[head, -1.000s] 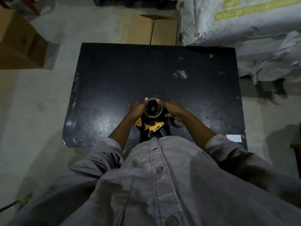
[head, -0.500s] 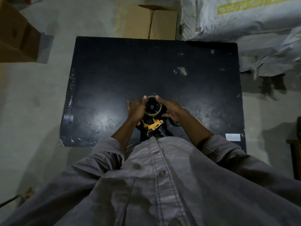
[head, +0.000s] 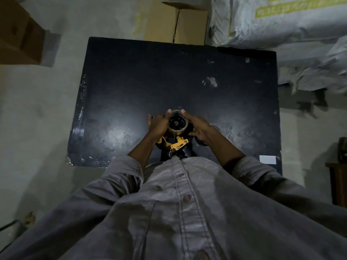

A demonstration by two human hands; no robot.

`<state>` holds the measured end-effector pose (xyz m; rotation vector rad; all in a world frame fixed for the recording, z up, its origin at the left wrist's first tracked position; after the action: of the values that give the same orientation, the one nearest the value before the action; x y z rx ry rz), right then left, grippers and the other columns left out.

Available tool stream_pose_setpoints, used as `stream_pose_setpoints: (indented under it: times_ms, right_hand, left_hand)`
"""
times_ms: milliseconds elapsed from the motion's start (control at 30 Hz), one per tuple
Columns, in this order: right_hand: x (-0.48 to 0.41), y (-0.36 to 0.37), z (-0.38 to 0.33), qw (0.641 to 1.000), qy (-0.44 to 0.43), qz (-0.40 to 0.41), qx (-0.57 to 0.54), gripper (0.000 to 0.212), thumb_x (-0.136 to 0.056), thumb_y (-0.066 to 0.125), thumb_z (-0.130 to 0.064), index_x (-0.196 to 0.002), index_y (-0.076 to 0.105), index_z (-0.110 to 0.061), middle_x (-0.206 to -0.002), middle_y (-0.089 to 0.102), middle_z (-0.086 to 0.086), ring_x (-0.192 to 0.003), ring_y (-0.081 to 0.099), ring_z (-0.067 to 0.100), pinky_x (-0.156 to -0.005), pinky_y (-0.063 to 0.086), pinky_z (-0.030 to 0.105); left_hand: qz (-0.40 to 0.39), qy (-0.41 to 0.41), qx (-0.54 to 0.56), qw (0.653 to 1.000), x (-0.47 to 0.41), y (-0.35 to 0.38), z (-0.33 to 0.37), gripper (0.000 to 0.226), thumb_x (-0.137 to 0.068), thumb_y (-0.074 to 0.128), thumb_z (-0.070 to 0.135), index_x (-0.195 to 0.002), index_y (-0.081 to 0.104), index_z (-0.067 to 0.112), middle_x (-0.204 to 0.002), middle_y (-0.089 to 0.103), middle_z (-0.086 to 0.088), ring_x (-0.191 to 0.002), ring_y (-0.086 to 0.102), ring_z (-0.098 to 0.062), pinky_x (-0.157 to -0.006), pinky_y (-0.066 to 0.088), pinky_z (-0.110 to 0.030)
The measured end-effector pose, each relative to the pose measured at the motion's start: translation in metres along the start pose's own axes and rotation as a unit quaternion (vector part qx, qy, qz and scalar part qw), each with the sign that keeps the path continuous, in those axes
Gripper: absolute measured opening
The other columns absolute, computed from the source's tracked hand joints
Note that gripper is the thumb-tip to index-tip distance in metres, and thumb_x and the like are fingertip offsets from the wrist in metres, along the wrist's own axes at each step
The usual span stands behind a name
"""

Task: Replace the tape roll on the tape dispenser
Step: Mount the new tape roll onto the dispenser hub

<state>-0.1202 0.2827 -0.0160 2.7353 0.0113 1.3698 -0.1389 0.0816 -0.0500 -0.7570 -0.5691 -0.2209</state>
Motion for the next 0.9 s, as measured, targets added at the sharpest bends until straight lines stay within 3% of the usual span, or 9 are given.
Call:
stream_pose_setpoints:
  times_ms: [100,167,233,300,367,500,600,733,900]
  right_hand:
    - [0.002,0.001,-0.001,1.0,-0.001,-0.006,-0.003,0.061,-0.096,0.086,-0.06,-0.131,0.081,-0.01,-0.117,0.089,0.007,-0.116,0.082,0.029,-0.085,0.068,0.042]
    - [0.005,0.001,-0.002,1.0,-0.003,-0.009,-0.005,0.06,-0.097,0.087,-0.057,-0.131,0.08,-0.009,-0.118,0.088,0.008,-0.115,0.081,0.029,-0.089,0.068,0.044]
    - [0.008,0.0,-0.003,1.0,-0.004,-0.01,-0.008,0.058,-0.096,0.089,-0.053,-0.131,0.079,-0.008,-0.122,0.086,0.01,-0.114,0.08,0.029,-0.086,0.068,0.042]
    - [0.009,-0.004,0.001,1.0,-0.004,-0.01,-0.004,0.057,-0.095,0.091,-0.05,-0.132,0.079,-0.009,-0.126,0.084,0.01,-0.115,0.079,0.027,-0.083,0.065,0.038]
    - [0.006,-0.01,0.006,1.0,-0.007,-0.016,-0.004,0.058,-0.093,0.093,-0.047,-0.135,0.079,-0.01,-0.131,0.084,0.008,-0.123,0.077,0.027,-0.089,0.063,0.038]
    - [0.002,-0.018,0.013,0.999,-0.007,-0.04,-0.013,0.059,-0.093,0.095,-0.036,-0.14,0.077,-0.005,-0.134,0.084,0.007,-0.133,0.075,0.025,-0.094,0.065,0.035]
    - [0.001,-0.02,0.016,0.998,-0.001,-0.057,-0.004,0.053,-0.092,0.096,-0.034,-0.133,0.08,-0.004,-0.13,0.085,0.008,-0.131,0.077,0.027,-0.102,0.067,0.042]
    - [0.007,-0.014,0.015,0.999,-0.006,-0.041,0.012,0.05,-0.098,0.091,-0.039,-0.134,0.079,-0.006,-0.127,0.084,0.008,-0.12,0.077,0.023,-0.084,0.068,0.033]
    - [0.005,-0.011,0.015,0.999,-0.012,-0.035,-0.016,0.051,-0.096,0.093,-0.035,-0.132,0.08,-0.002,-0.125,0.086,0.01,-0.123,0.079,0.026,-0.092,0.067,0.035]
  left_hand:
    - [-0.005,0.01,-0.007,1.0,0.007,-0.001,0.0,0.118,-0.089,-0.005,0.093,-0.124,0.082,0.021,-0.123,0.081,-0.009,-0.141,0.062,-0.023,-0.137,-0.006,-0.049]
    - [-0.027,0.006,0.023,0.999,0.008,-0.005,-0.002,0.109,-0.092,0.005,0.091,-0.128,0.081,0.022,-0.125,0.082,-0.009,-0.139,0.064,-0.024,-0.138,0.004,-0.05]
    - [-0.065,-0.01,0.104,0.992,0.017,-0.017,0.0,0.092,-0.095,0.03,0.09,-0.12,0.084,0.02,-0.117,0.084,-0.009,-0.125,0.074,-0.027,-0.13,0.038,-0.053]
    - [-0.118,-0.011,0.174,0.977,0.021,-0.028,-0.001,0.068,-0.106,0.053,0.071,-0.114,0.085,0.012,-0.109,0.085,-0.012,-0.105,0.08,-0.028,-0.098,0.064,-0.04]
    - [-0.147,0.002,0.171,0.974,0.021,-0.041,-0.001,0.048,-0.112,0.063,0.046,-0.119,0.082,0.003,-0.111,0.084,-0.013,-0.096,0.079,-0.019,-0.074,0.062,-0.021]
    - [-0.182,0.018,0.115,0.977,0.014,-0.057,0.0,0.043,-0.106,0.074,0.04,-0.112,0.083,-0.002,-0.096,0.084,-0.005,-0.077,0.078,-0.009,-0.063,0.056,-0.017]
    - [-0.2,0.016,0.097,0.975,0.008,-0.061,-0.002,0.047,-0.105,0.075,0.045,-0.111,0.083,-0.002,-0.1,0.085,-0.011,-0.079,0.079,-0.012,-0.063,0.057,-0.02]
    - [-0.176,0.004,0.12,0.977,0.013,-0.055,-0.001,0.038,-0.111,0.068,0.032,-0.096,0.081,-0.001,-0.083,0.08,-0.006,-0.068,0.075,-0.009,-0.059,0.055,-0.018]
    - [-0.154,-0.007,0.128,0.98,0.015,-0.049,-0.006,0.042,-0.111,0.064,0.035,-0.102,0.078,-0.004,-0.086,0.071,-0.011,-0.073,0.064,-0.018,-0.066,0.048,-0.027]
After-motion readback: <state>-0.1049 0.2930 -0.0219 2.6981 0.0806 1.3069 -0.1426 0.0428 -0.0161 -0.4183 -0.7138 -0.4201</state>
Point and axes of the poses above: each hand's wrist, its own x-axis away from the middle knuckle, its own y-axis out of the palm, z = x × y, the point moved 2 cm from there along -x, towards the middle knuckle
